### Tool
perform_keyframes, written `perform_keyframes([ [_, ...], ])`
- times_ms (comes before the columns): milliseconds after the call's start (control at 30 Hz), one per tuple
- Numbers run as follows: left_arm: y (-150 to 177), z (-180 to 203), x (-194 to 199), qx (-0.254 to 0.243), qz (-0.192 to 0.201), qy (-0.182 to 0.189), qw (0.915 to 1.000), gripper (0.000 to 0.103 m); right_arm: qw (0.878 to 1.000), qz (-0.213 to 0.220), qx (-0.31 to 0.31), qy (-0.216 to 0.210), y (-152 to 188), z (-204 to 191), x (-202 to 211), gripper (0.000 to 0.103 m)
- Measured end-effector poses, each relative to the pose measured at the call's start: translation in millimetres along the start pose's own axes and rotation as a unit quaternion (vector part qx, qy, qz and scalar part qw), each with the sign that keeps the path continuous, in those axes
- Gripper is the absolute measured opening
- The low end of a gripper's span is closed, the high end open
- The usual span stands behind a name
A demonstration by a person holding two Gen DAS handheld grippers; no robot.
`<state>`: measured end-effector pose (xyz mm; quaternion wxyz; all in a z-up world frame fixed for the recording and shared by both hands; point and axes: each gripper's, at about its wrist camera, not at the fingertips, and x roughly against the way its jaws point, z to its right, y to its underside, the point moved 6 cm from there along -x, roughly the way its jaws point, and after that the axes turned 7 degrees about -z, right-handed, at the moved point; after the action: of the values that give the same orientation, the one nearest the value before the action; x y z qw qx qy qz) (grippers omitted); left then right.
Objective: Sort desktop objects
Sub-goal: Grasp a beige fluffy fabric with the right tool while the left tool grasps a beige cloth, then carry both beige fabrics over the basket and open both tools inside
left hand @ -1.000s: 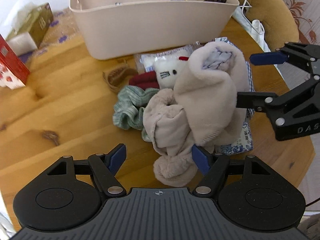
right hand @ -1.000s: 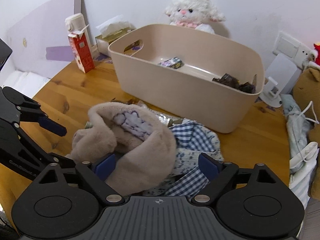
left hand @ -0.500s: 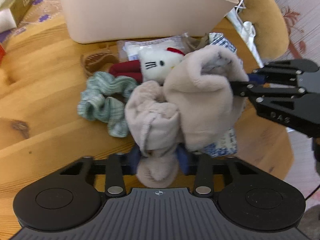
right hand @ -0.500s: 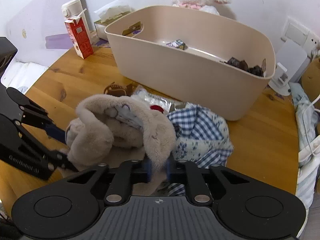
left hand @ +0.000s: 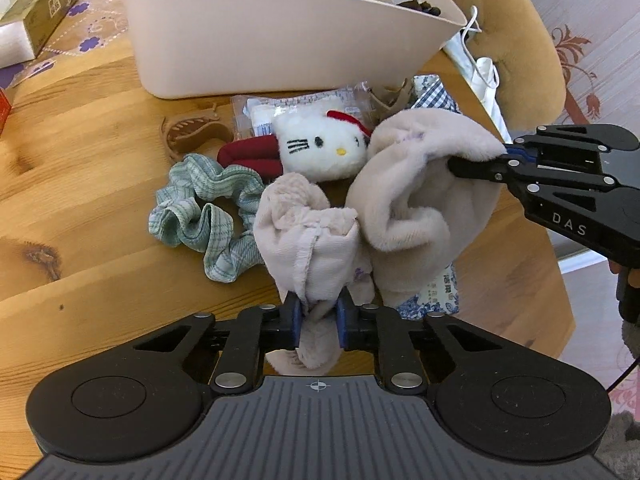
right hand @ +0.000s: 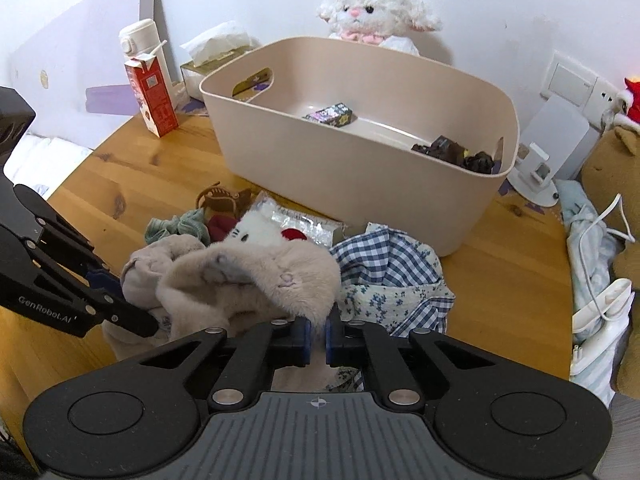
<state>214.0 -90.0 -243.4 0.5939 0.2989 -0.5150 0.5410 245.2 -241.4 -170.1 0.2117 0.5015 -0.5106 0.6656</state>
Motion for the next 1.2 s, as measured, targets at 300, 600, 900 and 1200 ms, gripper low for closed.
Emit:
perform_keyframes([
  [300,4,1,13,0.002,0.017,-0.004,0.9998,0.013,0.999,0.029,0.017,0.006,-2,-6,24,0.006],
  [600,9,2,35,0.004,0.041,-0.008,0.9991,0.013,0.998,0.061,0.022,0.017,-3,-7,54,0.006],
  [900,6,5,59,0.000,0.070,-0.024,0.9972,0.013,0.995,0.091,0.030,0.035,-5,-3,82,0.006],
  [1200,-8,2,88,-0.010,0.104,-0.048,0.9933,0.013,0.991,0.121,0.029,0.052,-13,5,104,0.006],
])
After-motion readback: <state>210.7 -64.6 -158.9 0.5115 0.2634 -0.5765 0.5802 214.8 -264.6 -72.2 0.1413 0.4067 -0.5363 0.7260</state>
